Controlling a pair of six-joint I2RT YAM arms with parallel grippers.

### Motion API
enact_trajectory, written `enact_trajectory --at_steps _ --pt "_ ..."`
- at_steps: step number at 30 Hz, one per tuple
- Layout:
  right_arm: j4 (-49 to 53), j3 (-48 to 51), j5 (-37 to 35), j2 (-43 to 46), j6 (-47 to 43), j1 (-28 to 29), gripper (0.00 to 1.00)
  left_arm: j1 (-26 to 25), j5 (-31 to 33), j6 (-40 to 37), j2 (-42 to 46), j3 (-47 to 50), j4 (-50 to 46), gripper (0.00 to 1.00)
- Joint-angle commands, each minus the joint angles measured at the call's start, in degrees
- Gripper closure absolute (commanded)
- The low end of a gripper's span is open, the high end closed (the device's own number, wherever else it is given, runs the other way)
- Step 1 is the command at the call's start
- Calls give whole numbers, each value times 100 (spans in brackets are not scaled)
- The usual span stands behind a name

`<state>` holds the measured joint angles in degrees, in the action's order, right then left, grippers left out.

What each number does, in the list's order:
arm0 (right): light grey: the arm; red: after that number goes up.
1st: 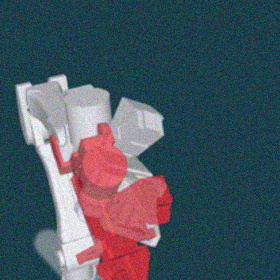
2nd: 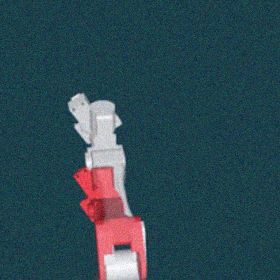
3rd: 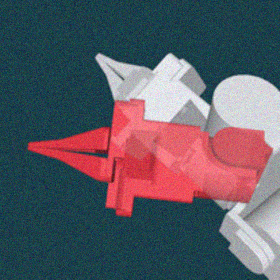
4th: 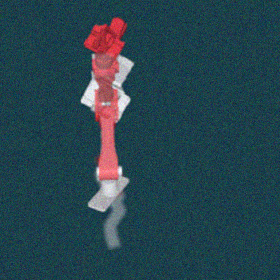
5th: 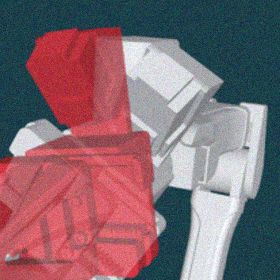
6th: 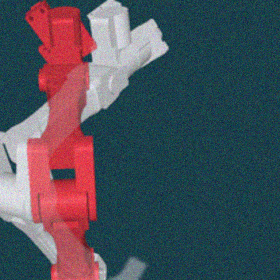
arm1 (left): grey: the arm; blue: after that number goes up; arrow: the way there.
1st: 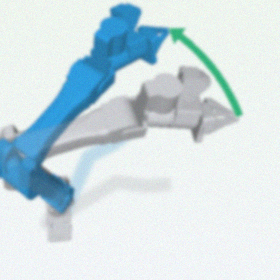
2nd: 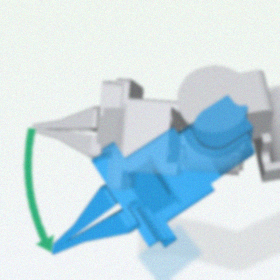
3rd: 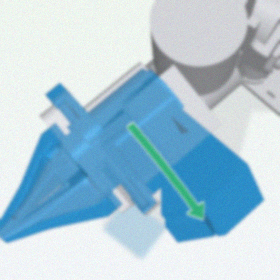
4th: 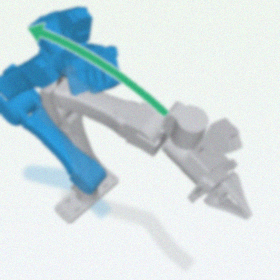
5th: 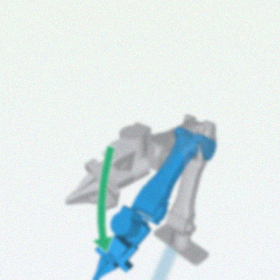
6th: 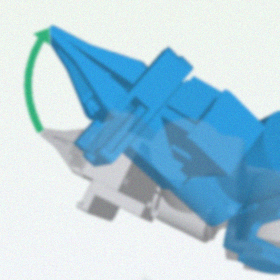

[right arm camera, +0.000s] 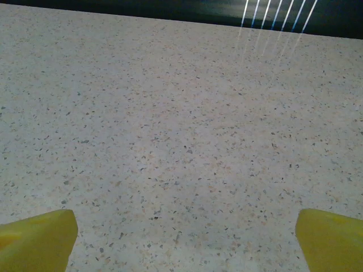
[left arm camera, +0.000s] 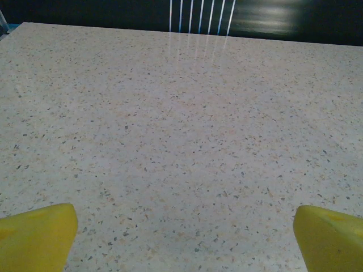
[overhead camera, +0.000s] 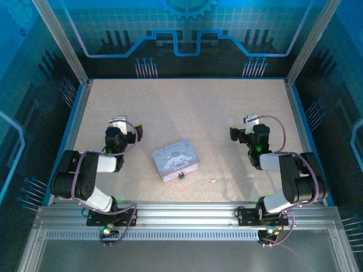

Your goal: Unlock the padlock with the key

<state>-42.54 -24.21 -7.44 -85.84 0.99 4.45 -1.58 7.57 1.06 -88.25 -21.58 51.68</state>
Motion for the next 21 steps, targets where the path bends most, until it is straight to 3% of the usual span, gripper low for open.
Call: enact_trajectory --at_steps 1,18,21 --pt "-131 -14 41 -11 -45 -66 0 53 -230 -150 -35 -53 30 1" --pt "-97 -31 177 -5 -25 -131 0 60 -16 -79 -36 -8 126 1" --pt "509 -283 108 205 30 -143 0 62 201 -12 321 195 210 1"
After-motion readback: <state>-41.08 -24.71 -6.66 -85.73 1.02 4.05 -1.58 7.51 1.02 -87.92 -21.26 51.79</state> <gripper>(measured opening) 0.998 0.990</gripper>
